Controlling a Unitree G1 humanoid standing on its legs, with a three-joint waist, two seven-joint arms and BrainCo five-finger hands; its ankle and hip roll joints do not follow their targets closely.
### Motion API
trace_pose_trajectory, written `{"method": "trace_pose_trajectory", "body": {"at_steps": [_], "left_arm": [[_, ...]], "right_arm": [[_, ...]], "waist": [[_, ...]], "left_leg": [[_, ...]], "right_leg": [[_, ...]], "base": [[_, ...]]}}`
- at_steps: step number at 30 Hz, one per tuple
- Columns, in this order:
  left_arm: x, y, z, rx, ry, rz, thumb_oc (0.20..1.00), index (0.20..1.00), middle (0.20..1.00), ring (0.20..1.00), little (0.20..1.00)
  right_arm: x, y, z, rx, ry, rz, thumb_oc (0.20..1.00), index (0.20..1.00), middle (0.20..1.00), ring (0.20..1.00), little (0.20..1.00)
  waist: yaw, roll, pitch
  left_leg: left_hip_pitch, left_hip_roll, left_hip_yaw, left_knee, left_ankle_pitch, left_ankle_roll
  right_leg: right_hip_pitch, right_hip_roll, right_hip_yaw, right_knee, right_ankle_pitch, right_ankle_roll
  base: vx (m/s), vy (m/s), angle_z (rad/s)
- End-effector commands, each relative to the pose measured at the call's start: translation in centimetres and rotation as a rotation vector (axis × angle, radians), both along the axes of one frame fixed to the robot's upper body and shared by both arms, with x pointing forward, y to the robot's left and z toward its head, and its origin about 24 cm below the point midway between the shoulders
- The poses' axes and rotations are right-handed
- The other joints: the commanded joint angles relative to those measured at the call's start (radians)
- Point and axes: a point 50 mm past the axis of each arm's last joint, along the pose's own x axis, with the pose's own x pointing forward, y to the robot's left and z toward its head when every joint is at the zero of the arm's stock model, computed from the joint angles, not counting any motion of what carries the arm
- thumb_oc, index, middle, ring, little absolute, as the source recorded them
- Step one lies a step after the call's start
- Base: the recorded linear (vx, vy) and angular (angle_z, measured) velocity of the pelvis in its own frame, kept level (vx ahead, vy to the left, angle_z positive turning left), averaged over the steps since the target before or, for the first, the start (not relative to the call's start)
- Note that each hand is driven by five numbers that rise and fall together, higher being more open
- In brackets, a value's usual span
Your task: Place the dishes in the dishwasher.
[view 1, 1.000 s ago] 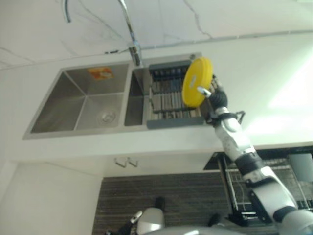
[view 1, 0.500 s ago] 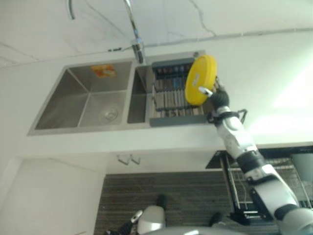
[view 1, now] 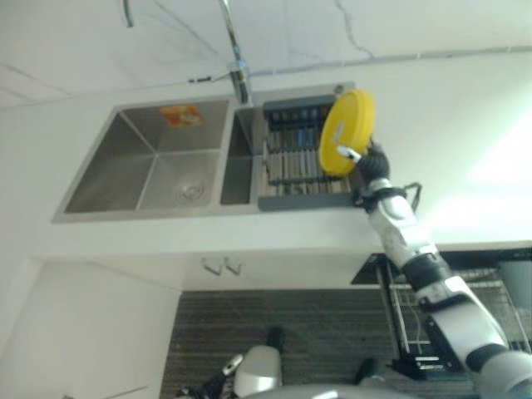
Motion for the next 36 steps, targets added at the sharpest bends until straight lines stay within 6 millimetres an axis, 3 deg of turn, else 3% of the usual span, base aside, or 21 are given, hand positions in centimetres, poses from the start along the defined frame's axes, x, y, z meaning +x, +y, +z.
{"method": "trace_pose_trajectory", "body": {"at_steps": [1, 22, 24, 27, 36], "left_arm": [[-1.9, 0.2, -0.3, 0.050, 0.055, -0.147, 1.000, 1.000, 1.000, 1.000, 1.000], [0.4, 0.1, 0.2, 0.091, -0.070, -0.237, 1.000, 1.000, 1.000, 1.000, 1.000], [0.4, 0.1, 0.3, 0.091, -0.075, -0.239, 1.000, 1.000, 1.000, 1.000, 1.000], [0.4, 0.0, 0.3, 0.089, -0.077, -0.240, 1.000, 1.000, 1.000, 1.000, 1.000], [0.5, -0.1, 0.2, 0.077, -0.071, -0.231, 1.000, 1.000, 1.000, 1.000, 1.000]], "right_arm": [[0.9, -0.4, 2.4, -0.001, -0.089, -0.023, 1.000, 1.000, 1.000, 1.000, 1.000], [1.4, -2.0, 3.7, 0.003, -0.126, -0.113, 1.000, 1.000, 1.000, 1.000, 1.000], [1.4, -2.2, 3.8, 0.002, -0.129, -0.123, 0.529, 0.529, 0.529, 0.529, 0.529], [1.5, -2.4, 4.0, -0.004, -0.141, -0.141, 0.200, 0.200, 0.200, 0.200, 0.200], [1.8, -2.5, 4.6, 0.001, -0.153, -0.163, 0.200, 0.200, 0.200, 0.200, 0.200]], "waist": [[0.035, -0.014, -0.027], [0.053, -0.012, 0.002], [0.054, -0.012, 0.004], [0.053, -0.010, 0.007], [0.056, -0.007, 0.016]], "left_leg": [[-0.081, 0.057, 0.051, 0.061, 0.002, -0.013], [-0.111, 0.048, 0.033, 0.073, 0.006, -0.008], [-0.112, 0.047, 0.034, 0.073, 0.006, -0.008], [-0.115, 0.047, 0.036, 0.074, 0.007, -0.009], [-0.121, 0.047, 0.041, 0.080, 0.006, -0.010]], "right_leg": [[-0.036, -0.119, 0.077, 0.181, -0.150, 0.037], [-0.046, -0.128, 0.075, 0.197, -0.152, 0.045], [-0.047, -0.129, 0.074, 0.197, -0.151, 0.046], [-0.050, -0.132, 0.074, 0.198, -0.149, 0.047], [-0.057, -0.138, 0.073, 0.199, -0.145, 0.051]], "base": [[0.01, 0.004, 0.04], [0.00, 0.005, 0.03], [0.00, 0.000, 0.00], [0.00, 0.000, 0.00], [0.00, 0.000, 0.00]]}}
